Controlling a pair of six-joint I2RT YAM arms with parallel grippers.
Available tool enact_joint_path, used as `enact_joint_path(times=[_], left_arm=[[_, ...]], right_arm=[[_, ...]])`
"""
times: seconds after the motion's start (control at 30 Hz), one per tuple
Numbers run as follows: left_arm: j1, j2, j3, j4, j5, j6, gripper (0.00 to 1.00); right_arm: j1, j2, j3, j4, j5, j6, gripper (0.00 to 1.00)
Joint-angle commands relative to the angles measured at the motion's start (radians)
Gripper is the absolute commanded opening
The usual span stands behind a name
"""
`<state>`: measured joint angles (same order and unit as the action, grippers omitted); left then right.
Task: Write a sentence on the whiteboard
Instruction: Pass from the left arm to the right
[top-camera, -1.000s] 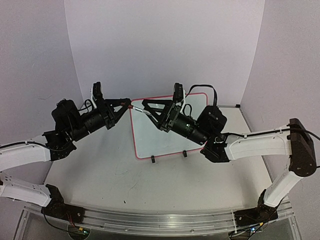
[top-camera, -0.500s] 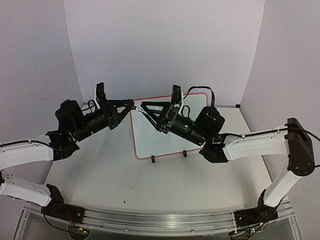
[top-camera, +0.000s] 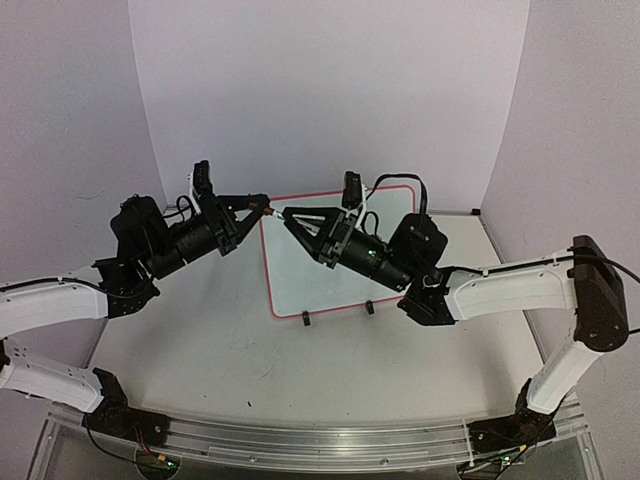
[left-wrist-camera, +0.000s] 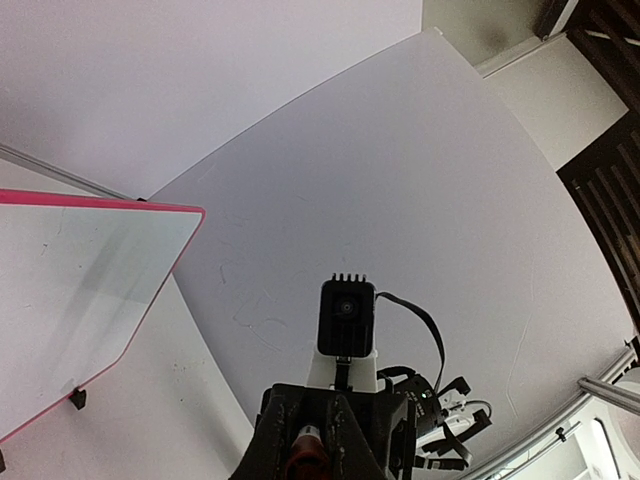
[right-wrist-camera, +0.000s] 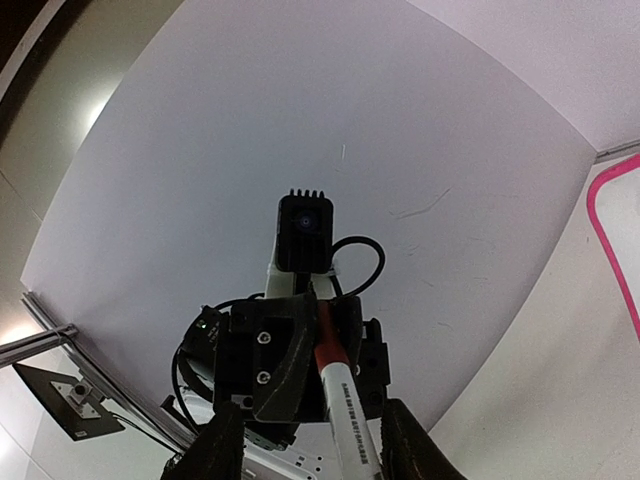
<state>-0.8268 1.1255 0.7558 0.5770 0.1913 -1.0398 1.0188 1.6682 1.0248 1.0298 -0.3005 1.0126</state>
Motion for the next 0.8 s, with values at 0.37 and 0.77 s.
enact_joint_path(times=[0.37, 0.77], left_arm=[[-0.007, 0.001, 0.021, -0.037, 0.019, 0.026, 0.0], [-0.008, -0.035, 0.0, -0.054, 0.006, 0.026, 0.0]], right_arm=[[0.016, 0.001, 0.029, 0.077, 0.006, 0.013, 0.17], [0.019, -0.008, 0.0, 0.093, 0.049, 0.014, 0.0]])
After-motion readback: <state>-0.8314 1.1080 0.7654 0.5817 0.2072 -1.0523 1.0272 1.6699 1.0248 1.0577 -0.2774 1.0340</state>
